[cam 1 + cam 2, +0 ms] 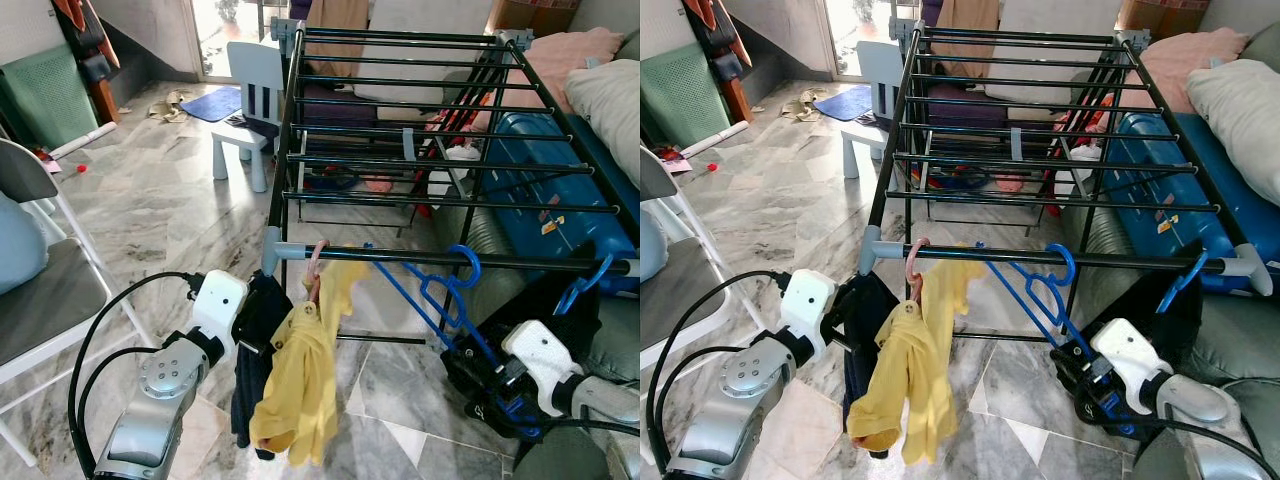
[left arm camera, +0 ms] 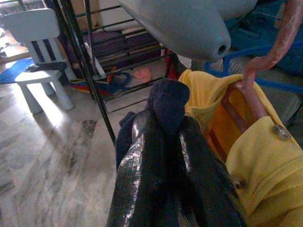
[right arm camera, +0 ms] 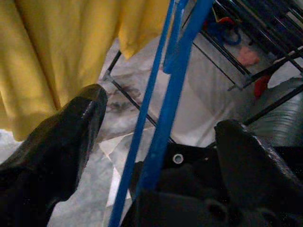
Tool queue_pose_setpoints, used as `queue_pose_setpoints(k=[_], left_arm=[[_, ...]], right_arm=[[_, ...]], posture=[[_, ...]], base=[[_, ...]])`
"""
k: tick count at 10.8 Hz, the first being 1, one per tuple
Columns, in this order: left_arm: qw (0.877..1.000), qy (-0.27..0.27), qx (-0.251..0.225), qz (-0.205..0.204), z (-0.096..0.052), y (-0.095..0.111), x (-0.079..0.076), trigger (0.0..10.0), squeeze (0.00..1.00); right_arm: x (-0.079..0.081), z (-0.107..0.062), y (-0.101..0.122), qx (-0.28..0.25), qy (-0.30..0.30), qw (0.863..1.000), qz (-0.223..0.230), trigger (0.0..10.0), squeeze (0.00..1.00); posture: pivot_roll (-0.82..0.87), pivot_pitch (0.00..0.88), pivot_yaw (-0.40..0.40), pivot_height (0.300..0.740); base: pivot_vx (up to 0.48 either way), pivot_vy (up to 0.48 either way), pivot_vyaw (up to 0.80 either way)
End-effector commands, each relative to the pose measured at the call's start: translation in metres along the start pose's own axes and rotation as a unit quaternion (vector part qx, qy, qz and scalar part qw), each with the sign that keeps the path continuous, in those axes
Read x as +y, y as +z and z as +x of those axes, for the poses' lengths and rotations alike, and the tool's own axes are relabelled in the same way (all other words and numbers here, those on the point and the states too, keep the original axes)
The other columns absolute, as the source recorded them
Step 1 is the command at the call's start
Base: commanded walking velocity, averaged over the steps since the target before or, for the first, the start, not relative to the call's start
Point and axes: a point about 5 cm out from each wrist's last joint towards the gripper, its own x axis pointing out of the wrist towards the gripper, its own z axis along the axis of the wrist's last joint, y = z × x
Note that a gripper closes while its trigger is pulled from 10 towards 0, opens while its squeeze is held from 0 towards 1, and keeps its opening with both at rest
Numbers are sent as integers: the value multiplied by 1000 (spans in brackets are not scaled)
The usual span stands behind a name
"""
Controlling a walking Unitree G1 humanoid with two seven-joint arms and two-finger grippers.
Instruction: Hang hanger
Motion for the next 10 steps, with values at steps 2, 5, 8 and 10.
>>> queue_pose_setpoints(k=[2,5,8,10], left_arm=[[1000,-8,-12,6,1,8,-2,10000,0],[1000,-11,-11,0,-1,7,-5,10000,0],[1000,-10,-9,-5,-3,6,-7,10000,0],[1000,-11,-7,-7,-4,5,-8,10000,0]], right_arm=[[0,8,7,-15,9,1000,-11,0,0],[6,21,7,-20,26,999,-13,0,0],[7,27,6,-18,38,999,-19,0,0],[6,27,2,-6,37,999,-24,0,0]], posture=[[64,0,-20,740],[72,0,-31,740],[72,0,-39,740],[68,0,-44,740]], base=[[0,0,0],[0,0,0],[0,0,0],[0,0,0]])
